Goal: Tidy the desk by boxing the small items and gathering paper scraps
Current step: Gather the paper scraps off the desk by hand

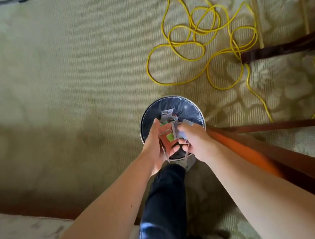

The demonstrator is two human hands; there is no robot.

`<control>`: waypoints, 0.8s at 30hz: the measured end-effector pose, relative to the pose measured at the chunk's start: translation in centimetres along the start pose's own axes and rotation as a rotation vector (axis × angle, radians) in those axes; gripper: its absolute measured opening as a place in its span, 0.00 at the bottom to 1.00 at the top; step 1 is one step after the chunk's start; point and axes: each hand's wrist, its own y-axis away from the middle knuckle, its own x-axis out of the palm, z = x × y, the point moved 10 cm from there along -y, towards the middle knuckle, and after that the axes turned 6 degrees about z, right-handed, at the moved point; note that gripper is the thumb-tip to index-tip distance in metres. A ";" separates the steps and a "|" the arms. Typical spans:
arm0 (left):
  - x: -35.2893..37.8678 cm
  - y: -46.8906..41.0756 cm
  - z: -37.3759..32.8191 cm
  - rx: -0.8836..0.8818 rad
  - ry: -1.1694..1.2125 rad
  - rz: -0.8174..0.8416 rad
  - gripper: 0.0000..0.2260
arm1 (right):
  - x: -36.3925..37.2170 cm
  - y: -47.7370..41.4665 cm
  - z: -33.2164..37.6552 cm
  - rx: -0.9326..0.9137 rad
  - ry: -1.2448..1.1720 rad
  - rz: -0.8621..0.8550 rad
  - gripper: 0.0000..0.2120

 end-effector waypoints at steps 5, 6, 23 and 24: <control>-0.2 -3.1 0.5 -0.090 0.059 0.005 0.26 | 0.3 -3.3 -0.3 -0.006 0.012 -0.004 0.23; -0.3 -3.2 0.6 -0.112 0.062 -0.013 0.27 | 0.1 -3.6 -0.6 0.000 0.028 -0.012 0.28; 1.5 5.9 -1.2 0.122 -0.219 -0.280 0.04 | -3.8 6.5 1.0 -0.202 -0.152 -0.131 0.12; 2.1 6.9 -1.3 0.141 -0.238 -0.271 0.05 | -4.2 8.0 1.0 -0.227 -0.158 -0.146 0.11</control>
